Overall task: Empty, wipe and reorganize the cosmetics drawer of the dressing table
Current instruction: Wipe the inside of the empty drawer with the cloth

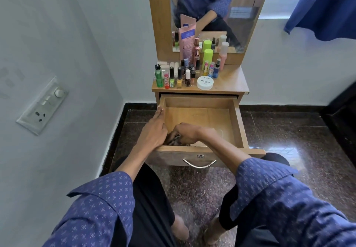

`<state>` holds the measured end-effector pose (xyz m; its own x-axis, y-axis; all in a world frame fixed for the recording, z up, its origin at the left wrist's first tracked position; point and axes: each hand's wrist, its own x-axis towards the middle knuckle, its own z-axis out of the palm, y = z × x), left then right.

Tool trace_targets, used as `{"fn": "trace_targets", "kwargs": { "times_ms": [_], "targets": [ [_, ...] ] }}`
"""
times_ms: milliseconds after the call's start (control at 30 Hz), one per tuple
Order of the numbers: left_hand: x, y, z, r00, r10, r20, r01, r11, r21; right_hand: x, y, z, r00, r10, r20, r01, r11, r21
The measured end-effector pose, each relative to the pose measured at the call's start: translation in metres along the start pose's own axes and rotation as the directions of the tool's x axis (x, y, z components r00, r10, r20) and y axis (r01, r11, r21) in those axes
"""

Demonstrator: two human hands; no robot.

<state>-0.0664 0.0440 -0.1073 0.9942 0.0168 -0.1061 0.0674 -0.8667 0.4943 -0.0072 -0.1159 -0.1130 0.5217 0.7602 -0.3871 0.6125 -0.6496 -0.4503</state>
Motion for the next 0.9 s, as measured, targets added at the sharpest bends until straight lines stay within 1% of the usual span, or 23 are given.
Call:
{"fn": "trace_targets", "kwargs": {
  "times_ms": [67, 100, 167, 200, 267, 300, 333, 367, 400, 467, 533, 600, 667, 700, 767, 800, 833, 867, 900],
  "targets": [
    [-0.001, 0.001, -0.001, 1.000, 0.002, 0.007, -0.002, 1.000, 0.018, -0.001, 0.002, -0.010, 1.000, 0.020, 0.006, -0.020, 1.000, -0.022],
    [-0.002, 0.001, -0.001, 1.000, 0.003, 0.010, -0.003, 1.000, 0.029, -0.001, 0.006, -0.013, 0.999, 0.038, -0.019, -0.039, 0.999, -0.037],
    [-0.001, 0.001, -0.001, 1.000, -0.001, 0.017, 0.001, 0.999, 0.039, -0.005, 0.014, -0.020, 0.984, 0.111, -0.137, -0.124, 0.988, -0.090],
    [-0.001, 0.001, 0.000, 1.000, -0.003, 0.023, 0.002, 0.999, 0.040, -0.006, 0.022, -0.023, 0.958, 0.174, -0.230, -0.200, 0.975, -0.094],
    [-0.001, 0.001, 0.000, 1.000, 0.002, 0.029, -0.003, 0.999, 0.045, -0.010, 0.042, -0.025, 0.856, 0.309, -0.414, -0.364, 0.929, -0.061],
    [-0.001, 0.001, 0.000, 1.000, 0.003, 0.029, -0.004, 0.999, 0.053, -0.011, 0.051, -0.025, 0.809, 0.353, -0.470, -0.424, 0.904, -0.049],
    [-0.001, 0.001, -0.001, 1.000, 0.001, 0.028, -0.002, 0.998, 0.062, -0.012, 0.057, -0.024, 0.777, 0.379, -0.502, -0.457, 0.889, -0.036],
    [-0.001, 0.002, -0.001, 1.000, -0.002, 0.026, 0.000, 0.997, 0.073, -0.011, 0.061, -0.023, 0.769, 0.397, -0.501, -0.466, 0.885, -0.013],
    [-0.001, 0.003, -0.001, 1.000, -0.005, 0.021, 0.003, 0.997, 0.080, -0.011, 0.060, -0.023, 0.781, 0.402, -0.478, -0.461, 0.887, -0.007],
    [-0.001, 0.005, -0.001, 1.000, -0.004, 0.014, 0.002, 0.996, 0.086, -0.007, 0.053, -0.020, 0.835, 0.371, -0.406, -0.419, 0.908, -0.032],
    [-0.001, 0.006, -0.001, 1.000, -0.002, 0.013, 0.000, 0.996, 0.090, -0.007, 0.042, -0.014, 0.913, 0.282, -0.296, -0.303, 0.953, -0.028],
    [-0.002, 0.006, -0.001, 1.000, 0.000, 0.007, -0.001, 0.995, 0.098, -0.011, 0.031, -0.006, 0.980, 0.132, -0.152, -0.131, 0.991, 0.011],
    [-0.003, 0.005, 0.000, 1.000, 0.004, 0.002, -0.004, 0.994, 0.105, -0.018, 0.024, -0.001, 0.999, 0.022, -0.030, -0.021, 0.999, 0.031],
    [-0.002, 0.004, 0.000, 1.000, 0.004, 0.003, -0.005, 0.994, 0.107, -0.021, 0.025, -0.003, 1.000, 0.010, 0.005, -0.010, 0.999, 0.050],
    [-0.003, 0.003, 0.000, 1.000, 0.007, 0.014, -0.009, 0.994, 0.109, -0.025, 0.036, -0.012, 0.997, 0.057, 0.050, -0.061, 0.994, 0.093],
    [-0.003, 0.002, -0.001, 1.000, 0.011, 0.018, -0.013, 0.994, 0.110, -0.027, 0.045, -0.017, 0.995, 0.094, 0.045, -0.098, 0.991, 0.094],
    [-0.003, 0.003, -0.001, 1.000, 0.012, 0.018, -0.013, 0.994, 0.108, -0.030, 0.054, -0.023, 0.991, 0.134, -0.003, -0.133, 0.988, 0.081],
    [-0.003, 0.003, -0.001, 1.000, 0.009, 0.019, -0.011, 0.994, 0.108, -0.034, 0.063, -0.027, 0.977, 0.189, -0.097, -0.183, 0.981, 0.068],
    [-0.003, 0.004, -0.001, 1.000, 0.006, 0.021, -0.008, 0.994, 0.109, -0.038, 0.074, -0.028, 0.939, 0.258, -0.226, -0.250, 0.966, 0.064]
  ]
}}
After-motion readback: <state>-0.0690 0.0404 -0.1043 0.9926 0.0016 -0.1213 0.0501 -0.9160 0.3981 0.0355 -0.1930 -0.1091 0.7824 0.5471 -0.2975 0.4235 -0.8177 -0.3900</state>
